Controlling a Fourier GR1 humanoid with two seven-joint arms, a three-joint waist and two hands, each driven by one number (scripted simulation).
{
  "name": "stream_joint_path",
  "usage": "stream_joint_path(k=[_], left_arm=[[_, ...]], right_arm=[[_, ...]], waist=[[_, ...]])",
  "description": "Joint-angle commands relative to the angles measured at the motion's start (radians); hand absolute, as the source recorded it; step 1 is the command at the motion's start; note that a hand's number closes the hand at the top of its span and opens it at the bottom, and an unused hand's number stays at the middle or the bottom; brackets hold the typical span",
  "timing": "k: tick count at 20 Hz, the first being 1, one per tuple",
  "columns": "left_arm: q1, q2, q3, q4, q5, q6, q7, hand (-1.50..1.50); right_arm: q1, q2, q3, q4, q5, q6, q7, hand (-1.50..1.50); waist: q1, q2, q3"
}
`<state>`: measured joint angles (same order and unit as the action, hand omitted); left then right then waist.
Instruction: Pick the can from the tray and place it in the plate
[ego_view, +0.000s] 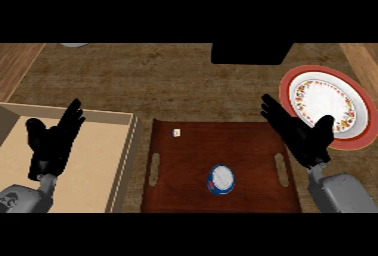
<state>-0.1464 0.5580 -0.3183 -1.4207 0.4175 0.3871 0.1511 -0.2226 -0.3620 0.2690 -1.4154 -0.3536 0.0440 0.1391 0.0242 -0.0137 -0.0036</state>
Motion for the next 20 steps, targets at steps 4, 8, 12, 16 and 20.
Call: stream_joint_path(k=[4,8,12,16,20], left_arm=[[0.054,-0.084,-0.023,0.049,0.026,-0.048,-0.027,0.0],[0.071,-0.155,-0.086,-0.008,0.041,-0.048,-0.003,0.0],[0.12,-0.165,-0.068,0.003,0.051,-0.096,-0.058,0.0],[0.093,-0.215,-0.053,0.053,0.013,-0.105,-0.047,0.0],[0.129,-0.223,-0.036,0.058,-0.016,-0.121,-0.071,0.0]], right_arm=[[-0.256,-0.003,-0.087,-0.026,-0.024,0.102,-0.11,1.5],[-0.313,-0.176,-0.084,-0.016,0.309,-0.045,-0.18,1.5],[-0.235,0.039,-0.131,0.08,0.251,-0.161,-0.386,-1.5],[-0.195,0.014,-0.176,0.138,0.214,0.005,-0.554,-1.5],[-0.138,-0.091,-0.182,-0.003,0.229,0.096,-0.442,-1.5]], waist=[[-0.001,0.021,0.003],[-0.009,0.019,0.0],[-0.008,0.017,0.004],[-0.021,0.015,0.004],[-0.027,0.013,0.003]])
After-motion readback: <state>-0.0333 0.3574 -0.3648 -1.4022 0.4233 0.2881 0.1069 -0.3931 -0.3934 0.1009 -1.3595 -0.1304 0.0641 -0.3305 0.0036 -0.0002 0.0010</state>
